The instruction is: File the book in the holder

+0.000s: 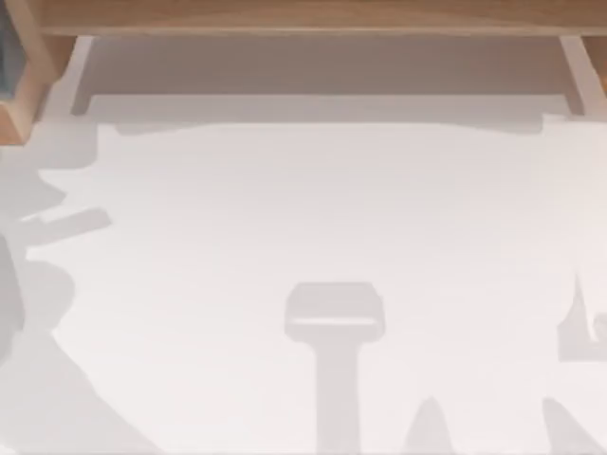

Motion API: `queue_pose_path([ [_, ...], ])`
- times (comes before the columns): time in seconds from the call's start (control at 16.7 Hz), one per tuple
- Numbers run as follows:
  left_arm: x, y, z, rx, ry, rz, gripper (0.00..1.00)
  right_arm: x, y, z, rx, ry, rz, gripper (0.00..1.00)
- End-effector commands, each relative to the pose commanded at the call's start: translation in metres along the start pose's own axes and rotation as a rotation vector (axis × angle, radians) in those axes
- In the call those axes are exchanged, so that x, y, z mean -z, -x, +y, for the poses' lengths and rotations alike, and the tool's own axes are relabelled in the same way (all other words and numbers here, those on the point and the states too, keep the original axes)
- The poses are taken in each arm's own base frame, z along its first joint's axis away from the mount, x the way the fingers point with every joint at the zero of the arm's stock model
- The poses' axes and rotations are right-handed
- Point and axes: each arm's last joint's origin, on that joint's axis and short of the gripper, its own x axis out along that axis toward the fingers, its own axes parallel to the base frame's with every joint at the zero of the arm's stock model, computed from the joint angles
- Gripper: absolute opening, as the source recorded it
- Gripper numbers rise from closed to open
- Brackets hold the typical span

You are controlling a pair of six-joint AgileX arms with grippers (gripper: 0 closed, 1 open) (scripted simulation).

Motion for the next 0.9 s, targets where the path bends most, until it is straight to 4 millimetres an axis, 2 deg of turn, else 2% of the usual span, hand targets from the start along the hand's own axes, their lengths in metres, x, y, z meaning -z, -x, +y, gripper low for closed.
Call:
queue_pose_path([
  [0.24, -0.0003, -0.0010, -0.0004, 0.002, 0.001, -0.001, 0.00, 0.0000, 0.0000, 0.0000, 0.000, 0.000, 0.000, 1.00],
  [0.9, -0.0003, -0.0010, -0.0004, 0.002, 0.001, -0.001, 0.83, 0.0000, 0.0000, 0.0000, 0.000, 0.000, 0.000, 1.00],
])
